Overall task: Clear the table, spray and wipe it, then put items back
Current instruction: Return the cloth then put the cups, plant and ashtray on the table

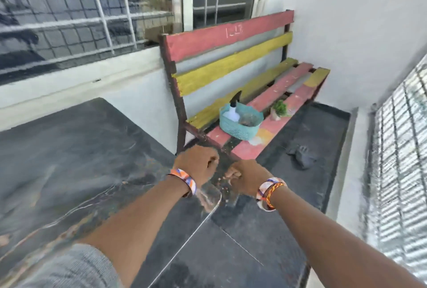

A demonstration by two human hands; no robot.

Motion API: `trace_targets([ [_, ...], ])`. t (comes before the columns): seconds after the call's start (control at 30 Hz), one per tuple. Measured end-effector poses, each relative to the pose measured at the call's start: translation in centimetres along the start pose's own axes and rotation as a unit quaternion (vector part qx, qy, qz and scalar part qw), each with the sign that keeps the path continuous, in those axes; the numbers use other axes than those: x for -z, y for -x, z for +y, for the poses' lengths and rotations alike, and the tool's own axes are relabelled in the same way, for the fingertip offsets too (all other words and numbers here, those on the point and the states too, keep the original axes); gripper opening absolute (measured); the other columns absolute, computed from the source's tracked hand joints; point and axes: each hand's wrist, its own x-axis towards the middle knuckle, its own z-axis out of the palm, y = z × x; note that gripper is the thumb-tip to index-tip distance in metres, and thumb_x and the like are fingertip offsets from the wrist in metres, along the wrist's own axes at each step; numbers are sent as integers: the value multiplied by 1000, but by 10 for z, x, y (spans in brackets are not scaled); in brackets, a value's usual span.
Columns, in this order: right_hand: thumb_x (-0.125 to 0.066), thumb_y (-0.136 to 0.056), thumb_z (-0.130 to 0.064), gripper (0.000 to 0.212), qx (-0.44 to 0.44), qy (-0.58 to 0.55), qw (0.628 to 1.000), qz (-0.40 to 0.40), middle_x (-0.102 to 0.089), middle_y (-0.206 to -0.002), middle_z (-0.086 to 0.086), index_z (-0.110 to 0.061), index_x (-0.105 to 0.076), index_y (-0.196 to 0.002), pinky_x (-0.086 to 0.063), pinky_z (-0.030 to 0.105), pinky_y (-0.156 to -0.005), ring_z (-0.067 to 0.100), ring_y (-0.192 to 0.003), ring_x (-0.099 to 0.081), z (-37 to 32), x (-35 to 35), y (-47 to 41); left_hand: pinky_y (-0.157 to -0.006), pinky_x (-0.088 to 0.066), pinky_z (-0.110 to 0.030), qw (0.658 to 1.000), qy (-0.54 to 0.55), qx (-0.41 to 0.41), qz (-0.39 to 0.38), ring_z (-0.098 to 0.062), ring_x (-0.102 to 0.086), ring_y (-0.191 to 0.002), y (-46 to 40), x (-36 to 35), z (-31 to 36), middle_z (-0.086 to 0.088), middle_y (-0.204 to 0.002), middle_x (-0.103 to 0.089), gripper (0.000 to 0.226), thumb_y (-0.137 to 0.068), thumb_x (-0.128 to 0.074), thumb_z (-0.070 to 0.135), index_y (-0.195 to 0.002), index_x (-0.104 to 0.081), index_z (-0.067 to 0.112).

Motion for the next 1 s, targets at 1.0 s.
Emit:
trace_targets([
  [1.0, -54, -84, -11, 31, -114, -71, 986, -96, -67, -115, 8, -15, -67, -112, -47, 32, -97, 22, -107, -62, 419, 192, -339, -86, -50, -36, 940, 275, 115, -166, -27, -56, -96, -496, -230, 141, -10, -119, -55, 71, -71, -75, 18, -133, -41, 11],
])
